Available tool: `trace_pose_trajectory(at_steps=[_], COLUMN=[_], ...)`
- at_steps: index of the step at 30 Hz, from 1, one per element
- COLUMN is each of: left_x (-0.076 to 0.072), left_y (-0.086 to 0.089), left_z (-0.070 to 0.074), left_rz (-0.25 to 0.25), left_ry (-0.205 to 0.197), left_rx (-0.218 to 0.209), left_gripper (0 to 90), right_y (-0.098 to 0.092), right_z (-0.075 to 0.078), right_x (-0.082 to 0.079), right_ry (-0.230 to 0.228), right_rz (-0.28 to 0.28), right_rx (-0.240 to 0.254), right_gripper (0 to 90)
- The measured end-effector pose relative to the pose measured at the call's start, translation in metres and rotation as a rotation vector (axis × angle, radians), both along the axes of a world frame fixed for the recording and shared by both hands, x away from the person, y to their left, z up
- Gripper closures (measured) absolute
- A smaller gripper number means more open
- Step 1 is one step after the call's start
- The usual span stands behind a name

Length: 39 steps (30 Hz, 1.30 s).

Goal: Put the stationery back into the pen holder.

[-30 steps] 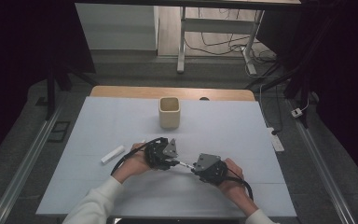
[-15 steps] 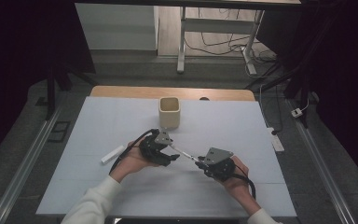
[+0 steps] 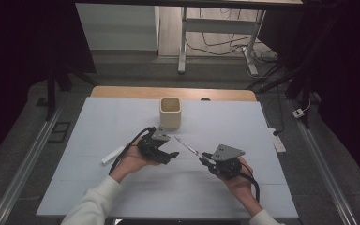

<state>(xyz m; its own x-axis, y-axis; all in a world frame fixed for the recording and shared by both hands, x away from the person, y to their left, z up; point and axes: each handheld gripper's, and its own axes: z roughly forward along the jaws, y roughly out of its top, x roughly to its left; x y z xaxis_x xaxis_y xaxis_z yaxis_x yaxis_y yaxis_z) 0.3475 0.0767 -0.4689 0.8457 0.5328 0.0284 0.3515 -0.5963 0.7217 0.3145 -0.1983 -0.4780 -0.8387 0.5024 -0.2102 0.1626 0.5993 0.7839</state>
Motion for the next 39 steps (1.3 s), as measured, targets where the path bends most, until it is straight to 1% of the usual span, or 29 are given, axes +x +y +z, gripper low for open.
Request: trace_pose_trajectory(at_steps=[6,10,14,16,22,25,28,30,34,39], left_x=[0.001,0.002,0.002,0.003,0.003,0.003,0.003,0.003,0.003,0.004], left_y=[0.000,0.001,0.002,0.002,0.002,0.001,0.001,0.001,0.003,0.005], left_z=[-0.001,-0.002,-0.002,-0.001,-0.001,-0.001,-0.001,0.000,0.000,0.001], left_rz=[0.004,0.010,0.011,0.009,-0.007,-0.011,-0.027,-0.032,-0.041,-0.058], left_ry=[0.008,0.013,0.018,0.026,0.040,0.045,0.049,0.047,0.061,0.082], left_rx=[-0.025,-0.048,-0.067,-0.085,-0.122,-0.133,-0.144,-0.141,-0.159,-0.205], left_gripper=[29.9,29.9,30.3,31.0,35.6,38.7,44.2,46.0,49.6,56.1], right_y=[0.003,0.006,0.007,0.007,0.011,0.012,0.013,0.014,0.014,0.015], right_z=[-0.004,-0.006,-0.009,-0.010,-0.013,-0.013,-0.014,-0.016,-0.017,-0.021], right_x=[-0.001,-0.002,-0.002,-0.002,-0.004,-0.005,-0.006,-0.006,-0.005,-0.004], right_ry=[0.014,0.009,0.009,0.009,0.004,0.000,-0.008,-0.010,-0.002,0.002], right_rz=[0.009,0.012,0.014,0.015,0.029,0.031,0.030,0.037,0.036,0.041], right_rx=[0.008,-0.001,0.005,0.007,0.006,0.008,0.010,0.011,-0.001,-0.031], right_gripper=[74.5,74.4,74.4,74.4,74.4,74.4,74.4,74.4,74.4,74.3])
